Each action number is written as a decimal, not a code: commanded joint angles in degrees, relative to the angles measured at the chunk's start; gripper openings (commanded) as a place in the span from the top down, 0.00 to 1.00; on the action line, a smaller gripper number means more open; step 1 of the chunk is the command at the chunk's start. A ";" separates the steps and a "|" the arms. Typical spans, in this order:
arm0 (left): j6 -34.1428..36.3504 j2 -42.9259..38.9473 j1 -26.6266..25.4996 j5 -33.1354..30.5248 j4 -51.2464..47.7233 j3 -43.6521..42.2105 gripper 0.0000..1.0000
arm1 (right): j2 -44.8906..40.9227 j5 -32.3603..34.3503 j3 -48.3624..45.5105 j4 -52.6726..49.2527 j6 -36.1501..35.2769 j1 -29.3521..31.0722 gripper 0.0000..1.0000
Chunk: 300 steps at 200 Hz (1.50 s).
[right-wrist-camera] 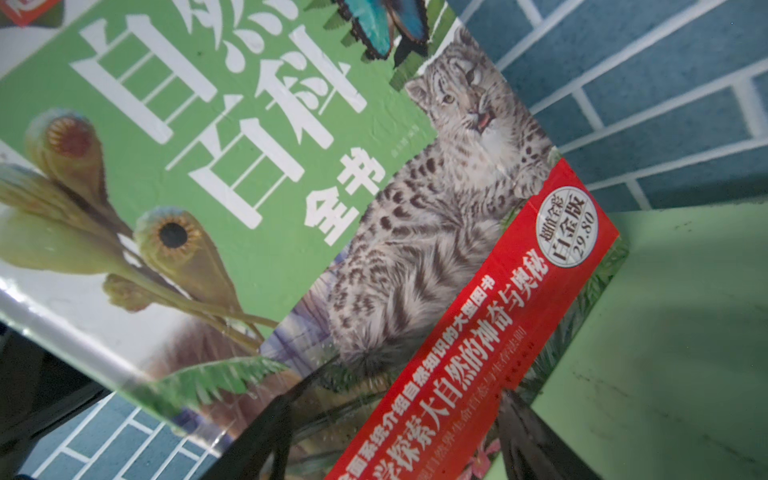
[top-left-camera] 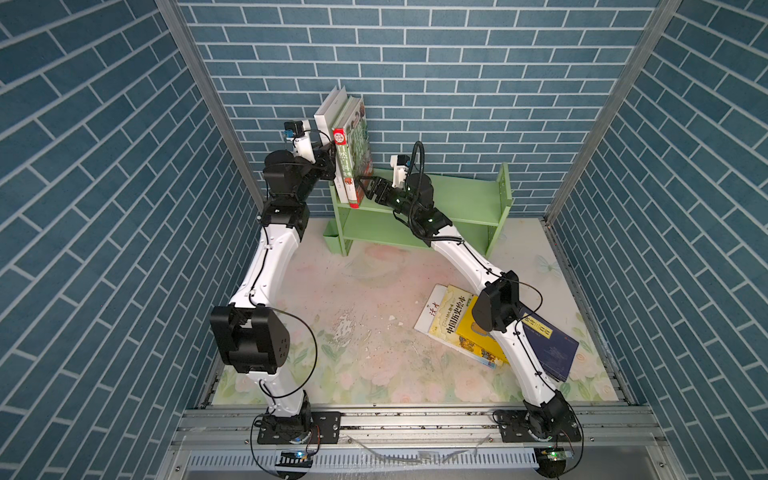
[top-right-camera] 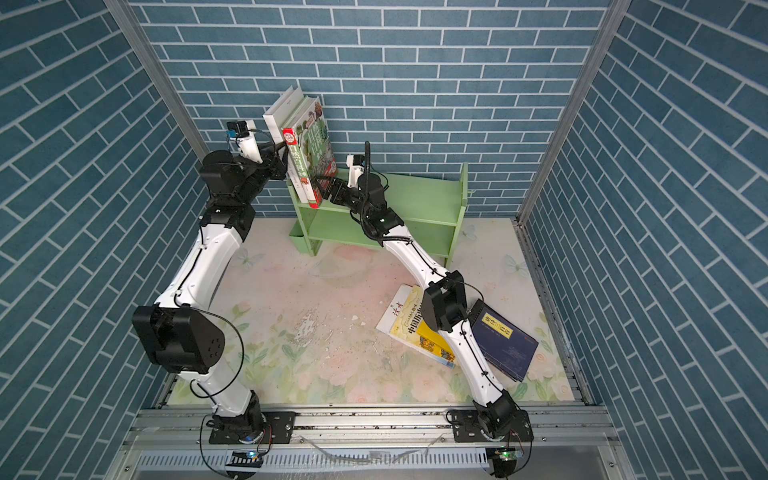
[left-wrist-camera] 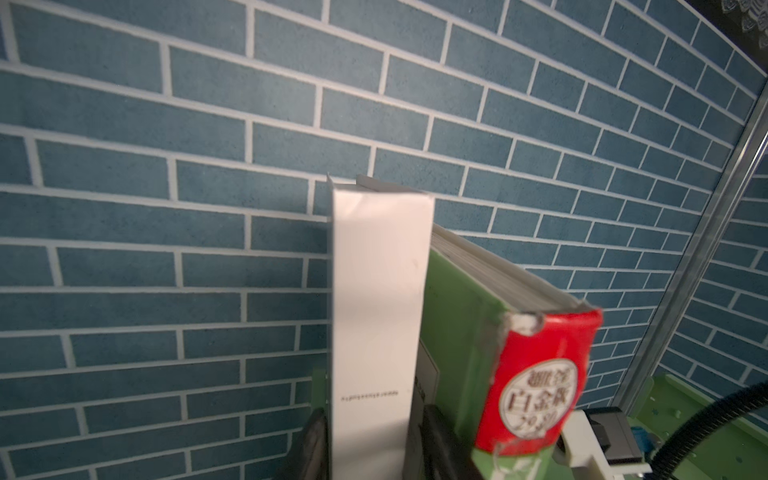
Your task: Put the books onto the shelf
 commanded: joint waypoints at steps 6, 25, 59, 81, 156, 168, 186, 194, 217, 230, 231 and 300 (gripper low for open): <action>0.23 0.79 0.30 0.58 1.98 1.78 0.62 | 3.44 -0.87 -0.87 -4.68 1.82 0.73 0.23; 0.66 0.88 0.30 0.20 2.01 1.65 0.67 | 3.40 -0.87 -0.84 -4.71 1.82 0.77 0.22; 1.06 0.90 0.29 0.52 2.45 1.48 0.75 | 3.43 -0.79 -0.86 -4.81 1.82 0.73 0.22; 1.42 0.59 0.30 0.90 2.49 1.13 0.78 | 3.45 -0.78 -0.86 -4.93 1.82 0.77 0.22; 6.00 -4.64 -0.23 0.55 0.45 -3.10 0.80 | 3.16 -0.35 -0.83 -4.71 1.65 0.64 0.22; 6.38 -5.44 -0.23 0.33 0.35 -3.93 0.80 | 3.15 -0.26 -0.87 -4.64 1.65 0.68 0.22; 6.64 -6.03 -0.23 0.03 0.43 -4.68 0.79 | 3.28 -0.16 -0.86 -4.50 1.82 0.68 0.22; 6.65 -5.84 -0.23 -0.08 0.28 -4.76 0.79 | 3.42 -0.17 -0.80 -4.38 1.99 0.68 0.23; 6.39 -5.63 -0.23 -0.15 0.67 -5.02 0.71 | 3.55 -0.43 -0.86 -4.18 2.17 0.82 0.23; 6.30 -5.85 -0.23 -0.28 1.27 -5.33 0.66 | 3.63 -0.52 -0.85 -4.31 2.18 0.77 0.22; 6.30 -5.89 -0.23 -0.26 1.33 -5.35 0.66 | 3.63 -0.52 -0.86 -4.32 2.18 0.77 0.22; 5.30 -5.65 -0.23 0.67 3.32 -5.67 0.66 | 4.08 -1.13 -0.84 -3.91 2.96 0.85 0.22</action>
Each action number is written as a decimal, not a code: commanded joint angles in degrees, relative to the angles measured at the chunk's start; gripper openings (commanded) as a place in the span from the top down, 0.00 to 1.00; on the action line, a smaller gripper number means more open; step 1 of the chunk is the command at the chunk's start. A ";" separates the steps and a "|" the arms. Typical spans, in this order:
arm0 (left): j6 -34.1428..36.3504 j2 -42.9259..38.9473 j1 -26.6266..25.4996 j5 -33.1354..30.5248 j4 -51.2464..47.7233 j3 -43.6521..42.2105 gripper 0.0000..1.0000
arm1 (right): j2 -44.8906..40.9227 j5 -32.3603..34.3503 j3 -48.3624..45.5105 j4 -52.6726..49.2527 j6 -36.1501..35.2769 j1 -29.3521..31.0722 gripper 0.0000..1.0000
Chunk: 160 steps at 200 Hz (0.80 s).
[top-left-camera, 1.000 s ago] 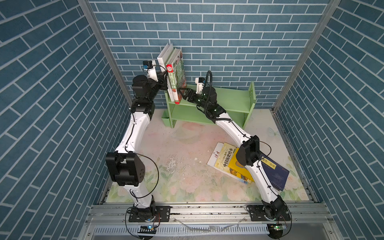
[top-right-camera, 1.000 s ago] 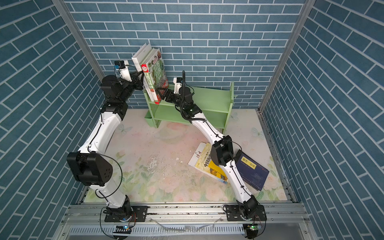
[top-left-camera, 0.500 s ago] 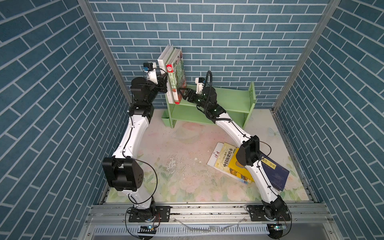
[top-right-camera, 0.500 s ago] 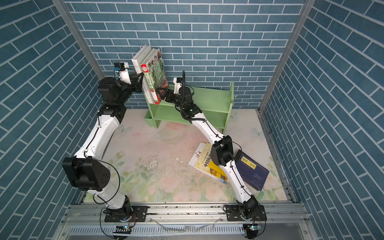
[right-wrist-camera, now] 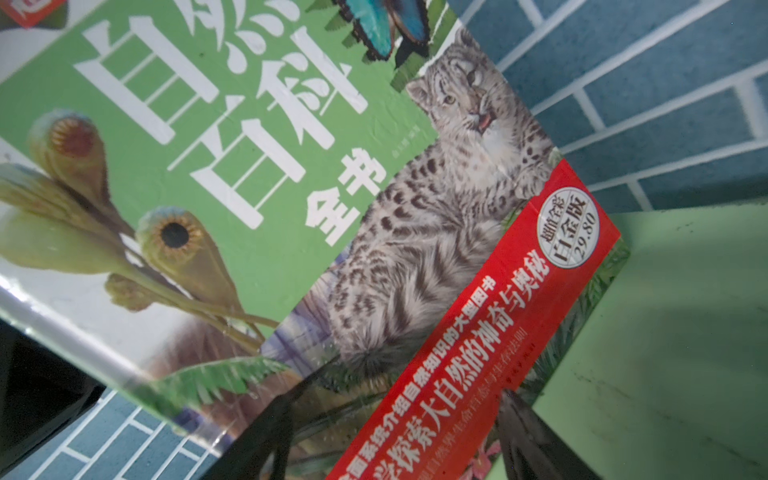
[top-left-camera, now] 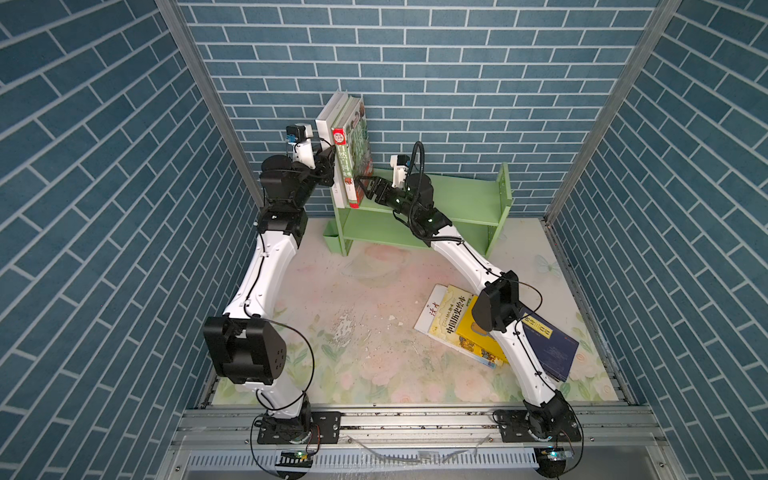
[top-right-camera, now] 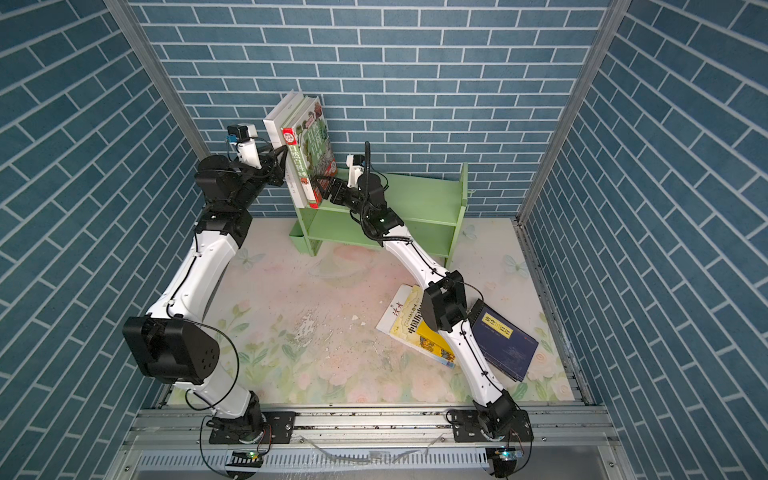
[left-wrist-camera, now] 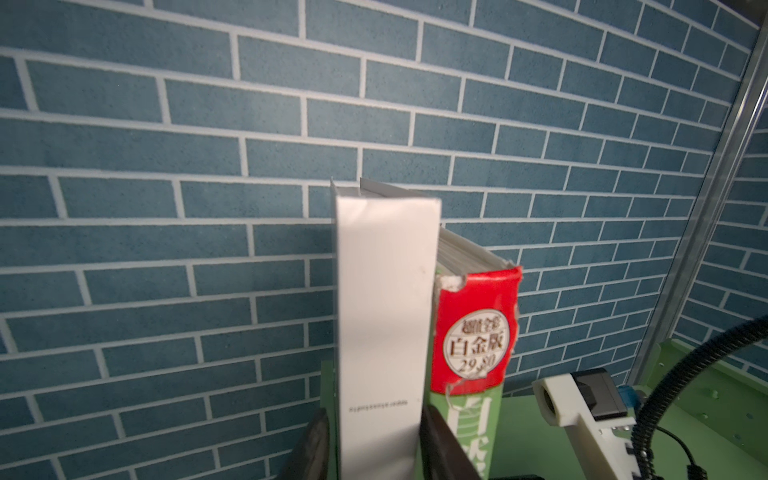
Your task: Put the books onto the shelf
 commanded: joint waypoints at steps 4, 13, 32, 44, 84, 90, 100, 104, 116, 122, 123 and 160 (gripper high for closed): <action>-0.63 -0.79 -0.12 0.64 3.56 -0.87 0.67 | 3.98 -1.16 -0.87 -4.33 2.95 0.82 0.22; -1.13 -0.33 -0.12 0.66 4.40 -0.99 0.68 | 3.91 -1.25 -0.84 -4.42 2.88 0.82 0.23; -2.04 0.50 -0.12 0.74 6.31 -1.29 0.71 | 3.68 -1.38 -1.09 -4.37 2.87 0.82 0.23; -2.52 0.86 -0.12 0.73 7.68 -1.62 0.72 | 3.62 -1.33 -1.22 -4.54 2.77 0.82 0.23; -3.33 1.72 -0.12 0.73 9.85 -1.83 0.75 | 3.77 -1.33 -1.30 -4.42 2.94 0.82 0.23; -3.39 1.77 -0.12 0.79 10.32 -2.07 0.75 | 3.77 -1.33 -1.30 -4.39 2.94 0.82 0.23; -3.48 1.79 -0.12 0.73 10.91 -2.37 0.75 | 3.77 -1.33 -1.31 -4.41 2.94 0.81 0.23; -3.48 1.75 -0.12 0.71 11.10 -2.52 0.75 | 3.79 -1.37 -1.31 -4.43 2.94 0.82 0.23; -3.46 1.78 -0.12 0.55 11.61 -2.74 0.75 | 3.76 -1.42 -1.36 -4.52 2.94 0.80 0.23; -3.41 1.76 -0.12 0.49 11.80 -2.75 0.75 | 3.76 -1.42 -1.36 -4.54 2.94 0.84 0.23; -3.40 1.80 -0.12 0.48 11.82 -2.75 0.75 | 3.76 -1.42 -1.38 -4.54 2.94 0.83 0.23; -3.65 2.54 -0.12 0.60 12.54 -2.42 0.75 | 3.90 -1.34 -1.36 -4.39 3.03 0.82 0.23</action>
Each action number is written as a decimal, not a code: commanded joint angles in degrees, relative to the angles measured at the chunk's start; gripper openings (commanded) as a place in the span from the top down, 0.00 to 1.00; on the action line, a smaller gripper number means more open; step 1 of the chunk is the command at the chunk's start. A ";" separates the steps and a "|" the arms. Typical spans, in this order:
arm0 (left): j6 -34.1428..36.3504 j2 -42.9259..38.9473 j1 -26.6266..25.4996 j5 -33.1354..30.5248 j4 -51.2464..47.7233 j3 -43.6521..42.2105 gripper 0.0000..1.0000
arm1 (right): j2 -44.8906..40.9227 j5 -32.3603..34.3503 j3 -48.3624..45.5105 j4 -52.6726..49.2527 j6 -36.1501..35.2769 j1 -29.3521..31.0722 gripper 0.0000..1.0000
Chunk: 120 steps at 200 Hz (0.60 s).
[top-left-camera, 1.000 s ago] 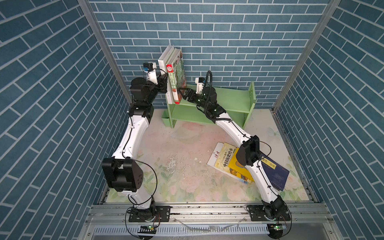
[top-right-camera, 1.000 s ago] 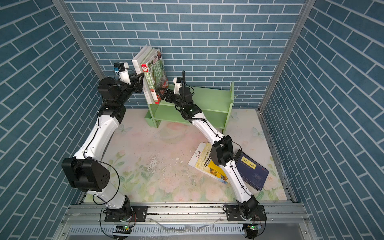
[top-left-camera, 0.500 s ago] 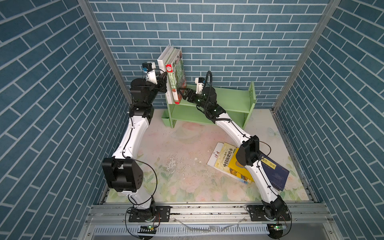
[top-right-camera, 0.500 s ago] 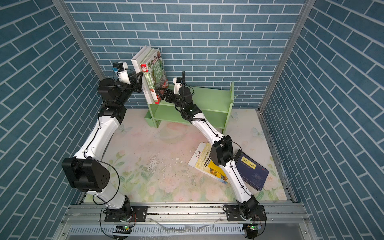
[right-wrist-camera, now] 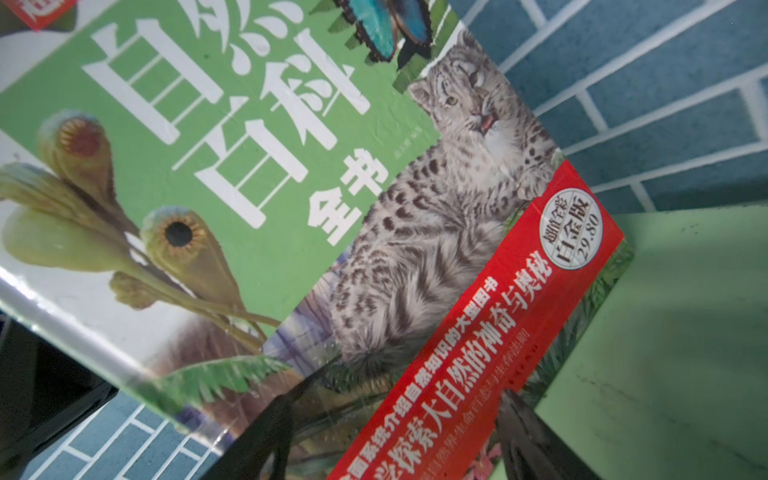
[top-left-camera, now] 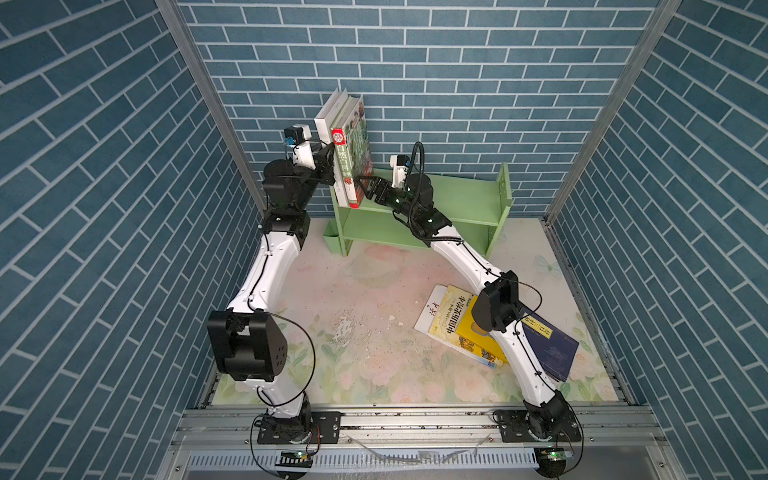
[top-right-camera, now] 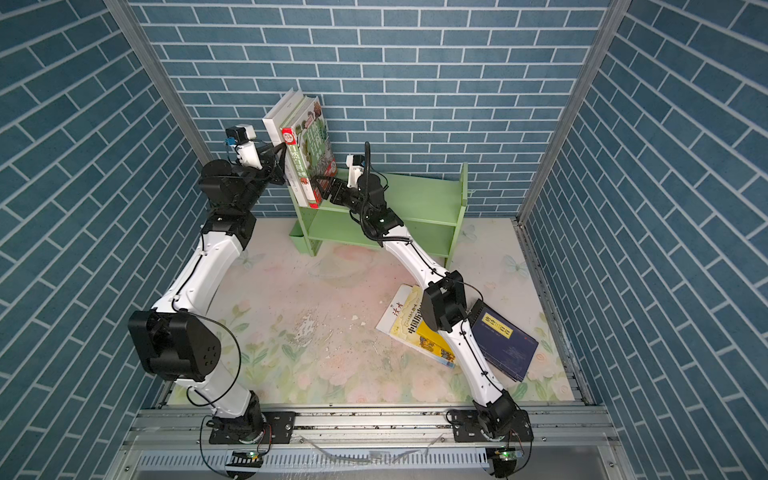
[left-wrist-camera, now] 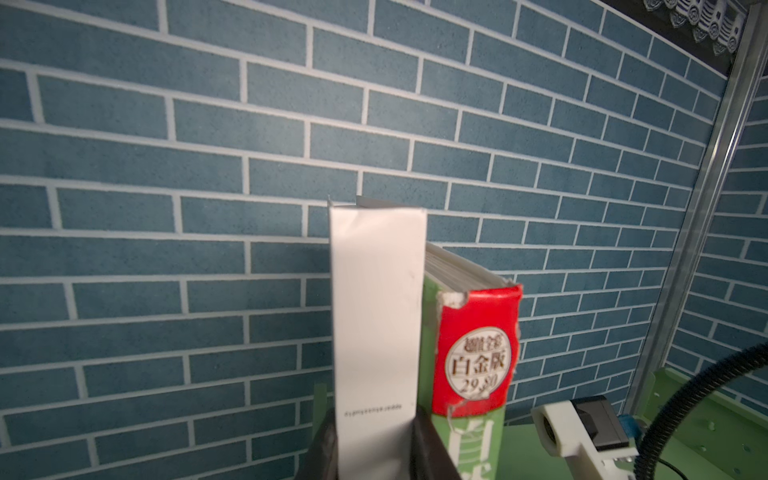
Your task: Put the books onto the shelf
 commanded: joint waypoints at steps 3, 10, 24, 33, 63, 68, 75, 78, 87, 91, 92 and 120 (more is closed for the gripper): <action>-0.48 1.22 -0.12 0.65 3.66 0.14 0.75 | 3.76 -1.26 -1.37 -4.75 3.03 0.80 0.23; -0.44 1.31 -0.12 0.70 3.73 0.23 0.75 | 3.85 -1.30 -1.40 -4.74 3.12 0.80 0.23; -0.29 1.27 -0.12 0.62 3.82 0.29 0.75 | 3.87 -1.31 -1.39 -4.76 3.12 0.80 0.23; -0.09 1.30 -0.12 0.59 3.63 0.23 0.75 | 3.87 -1.31 -1.40 -4.78 3.12 0.80 0.23; 0.20 1.05 -0.12 0.57 3.66 -0.06 0.68 | 3.97 -1.22 -1.40 -4.76 3.21 0.80 0.23; 0.27 1.01 -0.12 0.55 3.62 -0.14 0.67 | 3.98 -1.31 -1.40 -4.78 3.21 0.80 0.23; 0.19 0.97 -0.12 0.45 3.67 -0.30 0.63 | 4.04 -1.31 -1.40 -4.83 3.21 0.81 0.23; 0.20 1.00 -0.12 0.39 3.77 -0.41 0.61 | 4.01 -1.38 -1.38 -4.90 3.21 0.80 0.23; 0.20 0.68 -0.12 0.18 3.95 -0.79 0.57 | 3.92 -1.40 -1.43 -5.04 3.21 0.78 0.23; 0.20 0.44 -0.12 0.06 4.07 -0.99 0.55 | 3.85 -1.44 -1.42 -5.09 3.21 0.79 0.23; 0.20 0.36 -0.12 0.05 4.11 -1.05 0.55 | 3.84 -1.47 -1.41 -5.09 3.21 0.80 0.23; 1.15 -2.17 -0.12 -1.36 4.40 -3.13 0.48 | 2.86 -1.16 -2.38 -5.44 2.34 0.55 0.23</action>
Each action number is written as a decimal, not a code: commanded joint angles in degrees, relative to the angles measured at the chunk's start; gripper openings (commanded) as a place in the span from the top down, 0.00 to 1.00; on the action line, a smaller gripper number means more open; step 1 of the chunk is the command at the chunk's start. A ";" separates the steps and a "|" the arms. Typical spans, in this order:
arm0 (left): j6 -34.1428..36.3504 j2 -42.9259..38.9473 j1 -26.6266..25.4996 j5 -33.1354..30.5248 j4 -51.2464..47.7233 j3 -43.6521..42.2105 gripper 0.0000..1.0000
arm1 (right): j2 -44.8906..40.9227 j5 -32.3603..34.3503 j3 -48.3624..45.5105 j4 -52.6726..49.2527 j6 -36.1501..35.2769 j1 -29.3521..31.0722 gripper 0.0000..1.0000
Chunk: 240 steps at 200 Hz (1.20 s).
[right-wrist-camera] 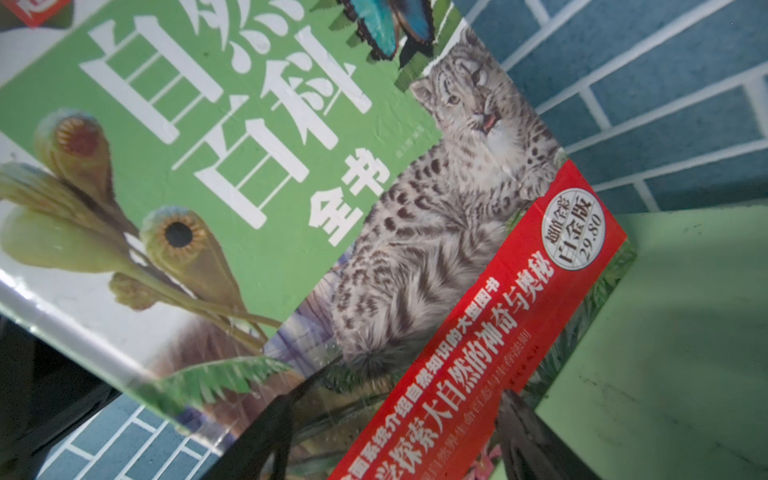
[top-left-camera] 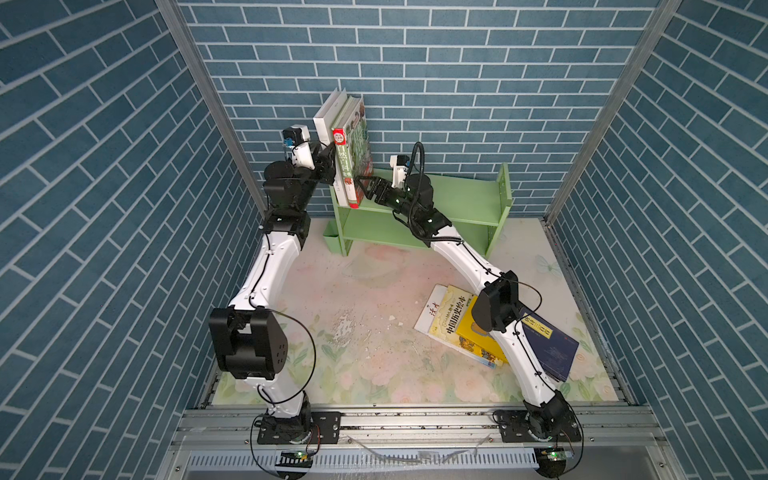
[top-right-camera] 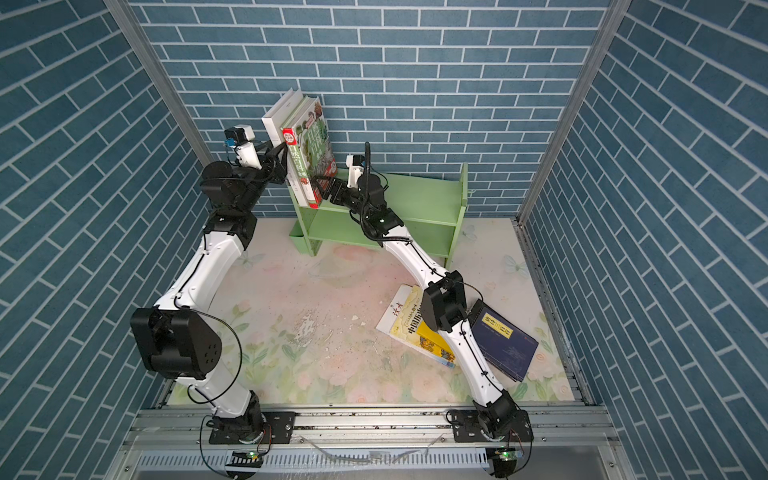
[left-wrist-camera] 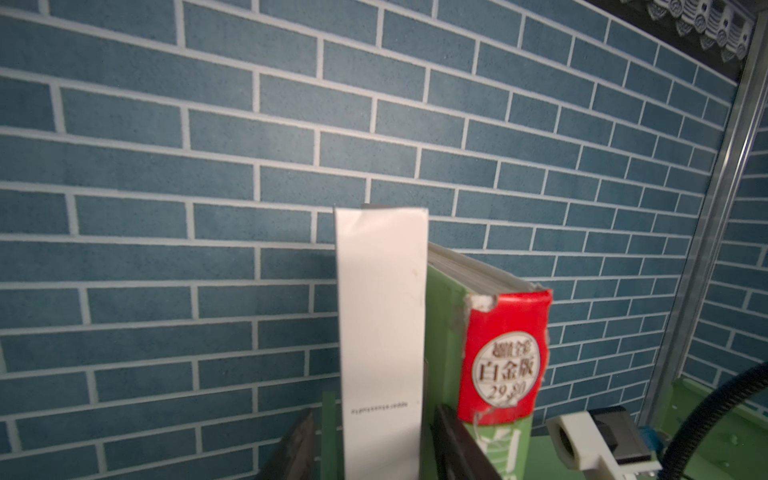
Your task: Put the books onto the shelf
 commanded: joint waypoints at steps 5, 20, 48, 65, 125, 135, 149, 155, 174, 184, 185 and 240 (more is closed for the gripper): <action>1.22 -3.20 -0.20 -0.50 1.52 -2.18 0.47 | 2.34 -0.87 -2.69 -5.57 2.12 0.53 0.23; 1.61 -4.92 -0.20 -0.53 1.12 -3.10 0.44 | 1.56 -0.68 -3.48 -5.49 1.70 0.36 0.23; 1.24 -8.62 -0.20 0.24 1.39 -6.04 0.41 | 0.28 -0.43 -4.85 -5.42 1.25 0.14 0.23; 0.16 -11.31 -0.25 1.29 1.77 -8.27 0.40 | -0.61 -0.31 -5.72 -5.49 0.74 -0.15 0.23; 1.11 -17.04 -5.62 3.48 -5.59 -8.62 0.36 | -3.82 0.37 -6.85 -6.98 -1.64 -0.68 0.23; 0.49 -16.58 -6.87 4.15 -6.57 -7.91 0.35 | -4.32 0.38 -7.00 -7.48 -2.10 -0.87 0.23; 0.14 -15.48 -8.95 5.16 -7.59 -6.70 0.35 | -5.55 0.76 -7.69 -8.77 -3.10 -1.09 0.23; 0.24 -14.91 -10.05 5.07 -8.08 -6.17 0.35 | -6.26 1.11 -8.16 -9.58 -3.68 -1.27 0.23; 1.93 -12.46 -13.52 3.75 -9.91 -3.95 0.34 | -9.64 3.76 -10.54 -13.13 -6.54 -1.88 0.23; 2.29 -10.71 -15.10 3.46 -10.80 -2.46 0.32 | -11.82 6.27 -12.42 -15.15 -8.21 -2.25 0.23; 2.31 -10.53 -15.17 3.50 -10.85 -2.29 0.32 | -12.02 6.53 -12.62 -15.21 -8.33 -2.27 0.23; -0.71 2.13 -19.26 -0.04 -11.90 4.85 0.24 | -24.41 14.35 -29.71 -12.59 -9.76 -5.58 0.23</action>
